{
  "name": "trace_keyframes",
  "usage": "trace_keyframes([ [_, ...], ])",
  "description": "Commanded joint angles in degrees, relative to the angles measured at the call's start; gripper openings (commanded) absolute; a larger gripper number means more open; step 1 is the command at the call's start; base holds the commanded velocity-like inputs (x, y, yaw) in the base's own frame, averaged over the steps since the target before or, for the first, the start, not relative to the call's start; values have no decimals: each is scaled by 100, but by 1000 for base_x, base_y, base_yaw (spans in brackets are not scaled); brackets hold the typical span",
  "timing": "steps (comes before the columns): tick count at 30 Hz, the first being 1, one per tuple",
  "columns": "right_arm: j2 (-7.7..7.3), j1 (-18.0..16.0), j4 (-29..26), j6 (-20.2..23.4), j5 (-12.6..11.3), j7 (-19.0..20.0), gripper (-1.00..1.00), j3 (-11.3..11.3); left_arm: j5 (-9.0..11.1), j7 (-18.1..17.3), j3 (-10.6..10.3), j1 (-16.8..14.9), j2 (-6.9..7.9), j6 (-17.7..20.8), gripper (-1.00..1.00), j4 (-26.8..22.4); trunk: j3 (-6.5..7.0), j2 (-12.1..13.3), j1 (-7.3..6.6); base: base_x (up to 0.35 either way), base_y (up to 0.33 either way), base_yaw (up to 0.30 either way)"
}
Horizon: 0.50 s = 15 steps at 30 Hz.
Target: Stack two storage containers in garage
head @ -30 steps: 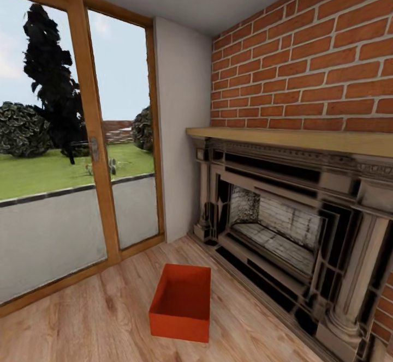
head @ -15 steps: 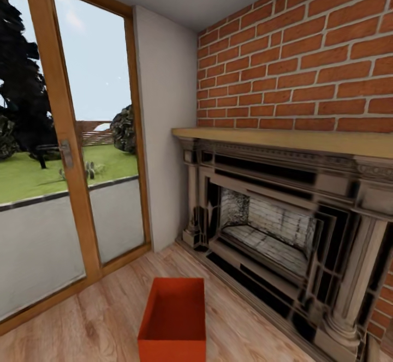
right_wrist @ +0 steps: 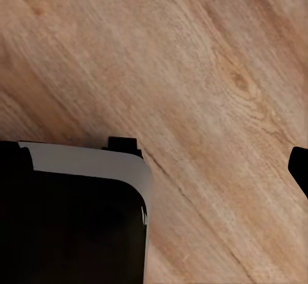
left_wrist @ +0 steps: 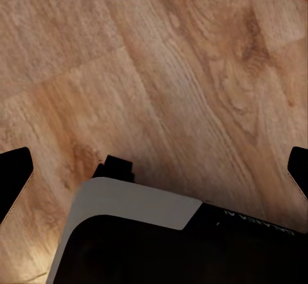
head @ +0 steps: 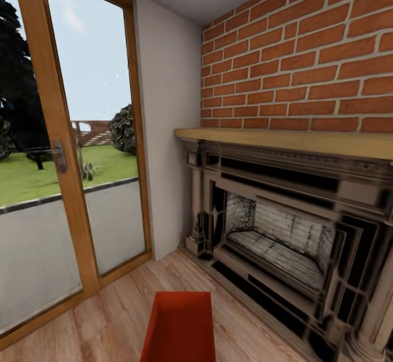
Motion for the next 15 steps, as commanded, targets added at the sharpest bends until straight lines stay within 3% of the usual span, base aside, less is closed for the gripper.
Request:
trace_keyframes([
  [1, 1, -8, 18, -24, 27, -33, 100, 44, 23, 10, -12, -3, -1, -16, 100, 2, -7, -4, 4, 312, 133, 0],
  [15, 1, -8, 18, -26, 19, -40, 100, 35, 23, 14, -12, -3, -3, -72, 100, 0, -7, -4, 4, 312, 130, 0],
])
